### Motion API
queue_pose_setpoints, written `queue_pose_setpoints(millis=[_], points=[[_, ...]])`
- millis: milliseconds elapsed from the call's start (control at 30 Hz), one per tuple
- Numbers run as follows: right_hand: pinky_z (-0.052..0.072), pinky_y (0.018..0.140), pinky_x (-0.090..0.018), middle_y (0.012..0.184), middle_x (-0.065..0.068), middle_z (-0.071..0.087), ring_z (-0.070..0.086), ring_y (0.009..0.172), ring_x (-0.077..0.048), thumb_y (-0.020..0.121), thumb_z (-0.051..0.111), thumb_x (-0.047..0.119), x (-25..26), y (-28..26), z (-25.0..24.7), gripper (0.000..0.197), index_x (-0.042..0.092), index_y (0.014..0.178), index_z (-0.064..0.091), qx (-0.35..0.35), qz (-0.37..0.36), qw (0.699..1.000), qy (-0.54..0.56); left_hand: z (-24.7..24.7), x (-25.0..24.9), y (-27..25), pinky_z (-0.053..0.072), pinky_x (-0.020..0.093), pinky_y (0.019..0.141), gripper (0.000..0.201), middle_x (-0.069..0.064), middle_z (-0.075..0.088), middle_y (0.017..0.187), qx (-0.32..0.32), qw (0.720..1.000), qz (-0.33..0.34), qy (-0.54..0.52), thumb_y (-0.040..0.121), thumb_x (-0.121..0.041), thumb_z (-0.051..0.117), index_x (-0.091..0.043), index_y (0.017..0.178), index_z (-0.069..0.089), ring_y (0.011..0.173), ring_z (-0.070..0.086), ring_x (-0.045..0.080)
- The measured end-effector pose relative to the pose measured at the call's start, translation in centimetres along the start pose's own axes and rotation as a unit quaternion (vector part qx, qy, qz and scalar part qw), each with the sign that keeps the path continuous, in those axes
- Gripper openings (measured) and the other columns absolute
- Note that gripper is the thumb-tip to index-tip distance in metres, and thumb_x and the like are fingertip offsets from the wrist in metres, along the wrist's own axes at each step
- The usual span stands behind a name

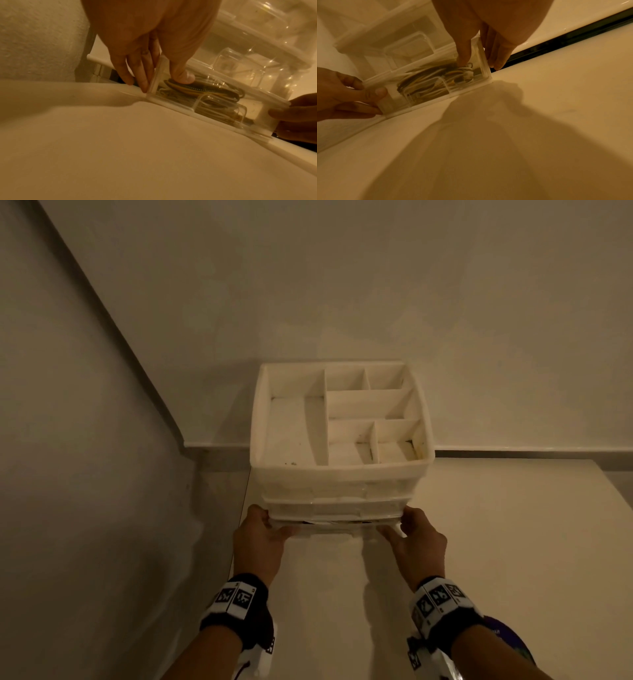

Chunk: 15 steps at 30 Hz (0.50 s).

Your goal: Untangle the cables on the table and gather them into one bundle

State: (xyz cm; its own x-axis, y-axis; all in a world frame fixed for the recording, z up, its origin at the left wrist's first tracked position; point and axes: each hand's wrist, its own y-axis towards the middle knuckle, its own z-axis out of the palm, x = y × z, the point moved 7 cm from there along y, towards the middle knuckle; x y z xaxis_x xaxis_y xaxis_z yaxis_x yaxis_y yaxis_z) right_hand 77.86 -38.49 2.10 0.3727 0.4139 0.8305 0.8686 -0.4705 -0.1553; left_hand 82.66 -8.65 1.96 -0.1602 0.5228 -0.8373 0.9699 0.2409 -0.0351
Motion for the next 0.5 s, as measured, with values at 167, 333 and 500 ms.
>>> queue_pose_setpoints(millis=[167, 333, 500], points=[[0.040, 0.084, -0.022, 0.105, -0.010, 0.071, 0.064, 0.104, -0.025, 0.080, 0.078, 0.026, 0.9, 0.2, 0.0, 0.037, 0.011, 0.109, 0.062, -0.029, 0.002, 1.000, -0.002, 0.0, -0.7, 0.1, 0.040, 0.022, 0.059, 0.040, -0.002, 0.062, 0.074, -0.017, 1.000, -0.007, 0.017, 0.070, -0.025, 0.087, -0.009, 0.085, 0.054, 0.069, 0.059, 0.016], [0.048, 0.088, -0.032, 0.106, -0.011, 0.071, 0.064, 0.103, -0.028, 0.081, 0.077, 0.027, 1.3, 0.1, 0.1, 0.034, 0.012, 0.107, 0.061, -0.033, 0.005, 0.999, -0.005, 0.3, -0.6, 0.2, 0.042, 0.023, 0.061, 0.038, 0.002, 0.063, 0.076, -0.027, 0.999, -0.020, 0.017, 0.072, -0.023, 0.085, -0.007, 0.086, 0.053, 0.070, 0.059, 0.019], [0.050, 0.092, -0.033, 0.119, -0.011, 0.067, 0.062, 0.109, -0.026, 0.084, 0.073, 0.020, 1.9, 0.5, 0.0, 0.038, 0.012, 0.118, 0.057, 0.020, 0.016, 1.000, -0.019, 0.6, -1.1, 0.7, 0.045, 0.026, 0.066, 0.035, 0.007, 0.066, 0.085, 0.009, 1.000, -0.021, -0.015, 0.076, -0.019, 0.082, -0.007, 0.092, 0.054, 0.079, 0.062, 0.024]])
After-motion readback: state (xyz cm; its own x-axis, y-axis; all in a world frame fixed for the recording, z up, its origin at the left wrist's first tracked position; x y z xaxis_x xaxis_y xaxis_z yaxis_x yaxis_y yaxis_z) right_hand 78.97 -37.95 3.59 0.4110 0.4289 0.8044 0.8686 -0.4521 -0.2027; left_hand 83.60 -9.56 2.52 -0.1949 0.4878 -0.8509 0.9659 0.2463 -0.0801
